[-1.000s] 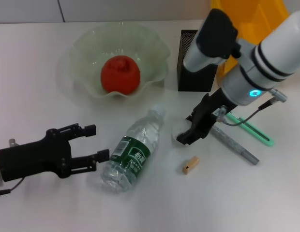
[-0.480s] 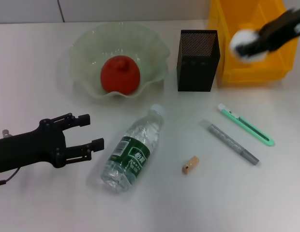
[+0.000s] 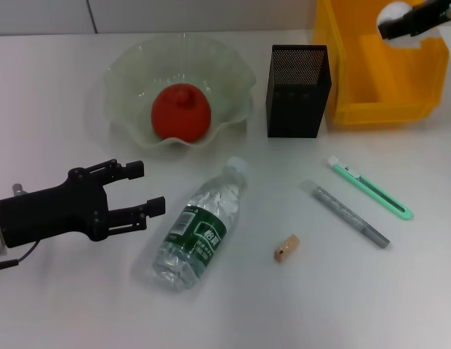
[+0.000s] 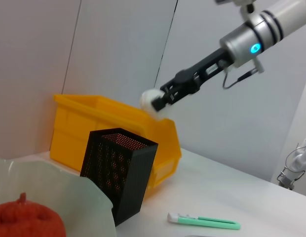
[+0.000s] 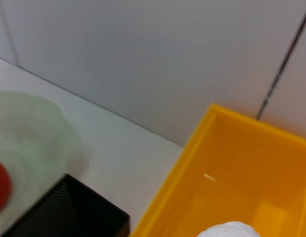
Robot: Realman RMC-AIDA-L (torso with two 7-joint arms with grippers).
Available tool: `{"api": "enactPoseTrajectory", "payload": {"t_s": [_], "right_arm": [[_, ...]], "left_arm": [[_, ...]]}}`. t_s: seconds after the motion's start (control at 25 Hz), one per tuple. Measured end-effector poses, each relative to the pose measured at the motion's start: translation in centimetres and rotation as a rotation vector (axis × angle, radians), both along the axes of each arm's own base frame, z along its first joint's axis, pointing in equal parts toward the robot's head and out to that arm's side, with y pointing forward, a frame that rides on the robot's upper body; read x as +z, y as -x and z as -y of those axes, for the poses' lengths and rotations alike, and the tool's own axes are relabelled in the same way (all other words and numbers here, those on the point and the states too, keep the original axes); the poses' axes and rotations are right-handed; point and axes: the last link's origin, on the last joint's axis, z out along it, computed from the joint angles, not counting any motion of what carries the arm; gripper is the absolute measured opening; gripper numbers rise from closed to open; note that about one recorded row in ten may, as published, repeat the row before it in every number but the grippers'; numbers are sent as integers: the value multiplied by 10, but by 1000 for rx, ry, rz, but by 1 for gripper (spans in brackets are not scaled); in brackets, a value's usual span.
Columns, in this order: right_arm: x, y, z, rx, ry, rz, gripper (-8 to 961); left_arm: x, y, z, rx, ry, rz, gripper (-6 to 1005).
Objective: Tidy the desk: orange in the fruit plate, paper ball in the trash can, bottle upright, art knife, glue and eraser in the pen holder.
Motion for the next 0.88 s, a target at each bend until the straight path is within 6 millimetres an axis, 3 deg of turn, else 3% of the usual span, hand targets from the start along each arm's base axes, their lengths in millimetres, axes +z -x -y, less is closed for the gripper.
{"api": "enactPoseTrajectory", "payload": {"t_s": [0.32, 0.6, 0.64, 0.72, 0.76, 0.8, 0.88], "right_arm": [[-12, -7, -3, -26, 4, 0, 603], [-7, -12, 15, -7, 26, -91, 711], [-6, -12, 33, 40, 76, -175, 711], [-6, -14, 43, 69, 106, -212, 710], [-8, -21, 65, 150, 181, -290, 710], [-8, -21, 65, 150, 181, -290, 710], [-15, -48, 99, 245, 244, -396, 710]], "left_arm": [[3, 0, -3, 7, -8, 6, 826], [9, -4, -5, 40, 15, 37, 825], [11, -6, -5, 41, 31, 47, 825], [15, -11, -5, 40, 64, 64, 825], [15, -11, -5, 40, 64, 64, 825], [15, -11, -5, 40, 64, 64, 825], [23, -28, -14, 54, 117, 70, 825]]}}
